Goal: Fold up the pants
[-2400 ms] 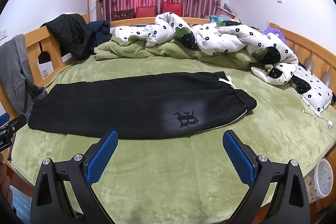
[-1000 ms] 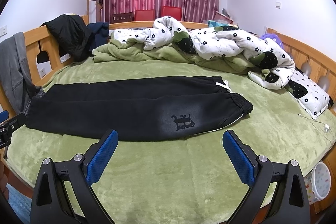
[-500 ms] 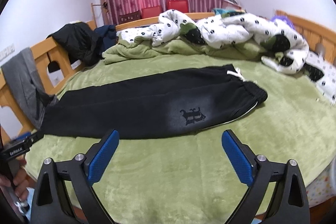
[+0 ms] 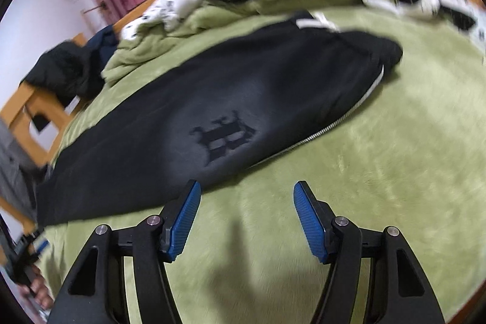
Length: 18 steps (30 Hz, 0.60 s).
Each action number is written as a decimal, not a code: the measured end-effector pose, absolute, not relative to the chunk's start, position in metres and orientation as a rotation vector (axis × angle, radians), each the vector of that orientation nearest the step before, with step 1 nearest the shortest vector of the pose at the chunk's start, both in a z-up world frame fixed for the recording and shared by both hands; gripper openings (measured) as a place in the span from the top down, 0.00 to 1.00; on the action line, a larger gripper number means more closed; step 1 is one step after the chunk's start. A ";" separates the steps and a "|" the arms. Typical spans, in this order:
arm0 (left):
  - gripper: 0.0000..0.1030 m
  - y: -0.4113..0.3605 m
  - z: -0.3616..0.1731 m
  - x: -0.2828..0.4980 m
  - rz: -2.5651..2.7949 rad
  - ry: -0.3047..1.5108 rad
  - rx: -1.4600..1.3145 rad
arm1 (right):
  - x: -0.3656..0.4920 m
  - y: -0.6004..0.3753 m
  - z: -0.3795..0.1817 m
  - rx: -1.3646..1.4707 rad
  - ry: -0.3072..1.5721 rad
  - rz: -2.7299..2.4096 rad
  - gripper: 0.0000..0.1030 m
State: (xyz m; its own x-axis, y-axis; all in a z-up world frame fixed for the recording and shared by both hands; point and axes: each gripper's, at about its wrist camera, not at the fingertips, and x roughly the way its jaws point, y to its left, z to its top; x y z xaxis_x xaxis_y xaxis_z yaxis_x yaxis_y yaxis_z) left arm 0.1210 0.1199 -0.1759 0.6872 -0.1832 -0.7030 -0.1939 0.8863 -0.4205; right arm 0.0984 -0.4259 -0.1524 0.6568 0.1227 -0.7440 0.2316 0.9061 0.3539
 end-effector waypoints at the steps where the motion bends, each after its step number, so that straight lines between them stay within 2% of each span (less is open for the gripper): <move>1: 0.18 0.124 -0.183 0.129 0.008 0.838 -0.513 | 0.103 -0.428 -0.156 0.463 0.863 -0.065 0.38; 7: 0.30 0.139 -0.202 0.161 0.013 0.830 -0.614 | 0.147 -0.450 -0.185 0.612 0.862 -0.047 0.38; 8: 0.37 0.140 -0.202 0.167 0.010 0.827 -0.628 | 0.155 -0.453 -0.193 0.640 0.873 -0.057 0.41; 9: 0.49 0.142 -0.202 0.173 0.012 0.828 -0.636 | 0.159 -0.456 -0.198 0.654 0.867 -0.067 0.47; 10: 0.58 0.142 -0.203 0.179 0.021 0.839 -0.637 | 0.162 -0.458 -0.199 0.659 0.848 -0.082 0.65; 11: 0.82 0.144 -0.203 0.184 0.026 0.847 -0.631 | 0.164 -0.458 -0.198 0.656 0.834 -0.098 0.79; 12: 0.90 0.145 -0.202 0.188 0.029 0.850 -0.624 | 0.166 -0.458 -0.196 0.658 0.829 -0.087 0.81; 14: 0.90 0.148 -0.189 0.187 -0.002 0.793 -0.644 | 0.166 -0.457 -0.186 0.654 0.797 -0.085 0.85; 18: 0.91 0.136 -0.144 0.189 -0.012 0.684 -0.515 | 0.168 -0.445 -0.137 0.550 0.706 -0.046 0.86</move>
State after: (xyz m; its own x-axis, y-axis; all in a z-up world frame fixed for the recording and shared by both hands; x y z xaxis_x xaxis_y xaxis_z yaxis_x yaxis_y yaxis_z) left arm 0.1889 0.1363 -0.1445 0.7797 -0.1764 -0.6007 -0.1553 0.8750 -0.4585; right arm 0.1678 -0.4454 -0.1372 0.7658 0.1414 -0.6273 0.2220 0.8574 0.4643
